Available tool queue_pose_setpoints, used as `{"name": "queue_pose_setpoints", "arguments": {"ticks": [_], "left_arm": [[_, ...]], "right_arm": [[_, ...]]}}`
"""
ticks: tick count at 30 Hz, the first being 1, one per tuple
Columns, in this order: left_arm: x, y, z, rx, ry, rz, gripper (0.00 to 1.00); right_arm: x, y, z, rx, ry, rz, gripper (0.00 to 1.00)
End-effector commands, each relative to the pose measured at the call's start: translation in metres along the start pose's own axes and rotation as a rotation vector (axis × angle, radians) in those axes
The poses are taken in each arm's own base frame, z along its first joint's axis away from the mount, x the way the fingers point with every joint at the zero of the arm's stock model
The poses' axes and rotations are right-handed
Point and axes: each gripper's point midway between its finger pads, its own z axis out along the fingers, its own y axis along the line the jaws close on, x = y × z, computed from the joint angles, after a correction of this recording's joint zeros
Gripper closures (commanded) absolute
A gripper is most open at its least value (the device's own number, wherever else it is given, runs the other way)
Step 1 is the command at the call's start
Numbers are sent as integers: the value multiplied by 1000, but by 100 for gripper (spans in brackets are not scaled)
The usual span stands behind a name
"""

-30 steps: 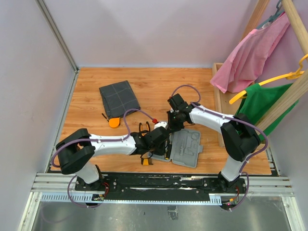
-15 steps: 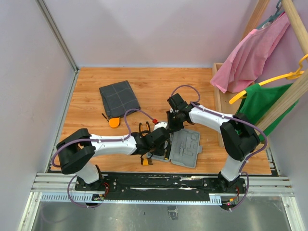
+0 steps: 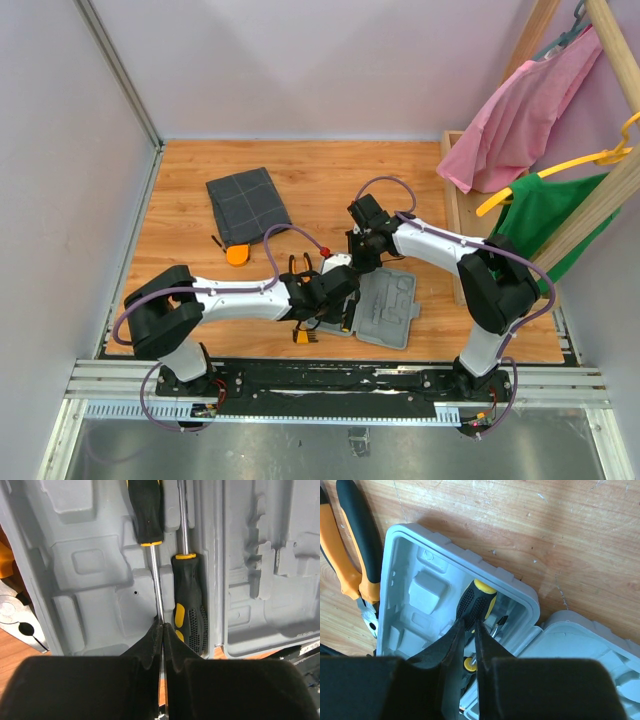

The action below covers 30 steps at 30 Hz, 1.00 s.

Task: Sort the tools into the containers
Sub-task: Adjust the screwdriver in the storage box.

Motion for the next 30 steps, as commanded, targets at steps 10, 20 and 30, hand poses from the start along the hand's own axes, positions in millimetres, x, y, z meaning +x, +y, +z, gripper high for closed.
{"name": "queue_pose_setpoints", "arguments": {"ticks": [10, 20, 30], "left_arm": [[97, 62, 22, -229, 287, 87, 99], [137, 95, 23, -302, 423, 137, 99], [180, 135, 17, -408, 606, 235, 99]], "right_arm": [[73, -42, 22, 179, 219, -20, 86], [86, -56, 27, 220, 248, -14, 86], [99, -65, 30, 237, 263, 4, 86]]}}
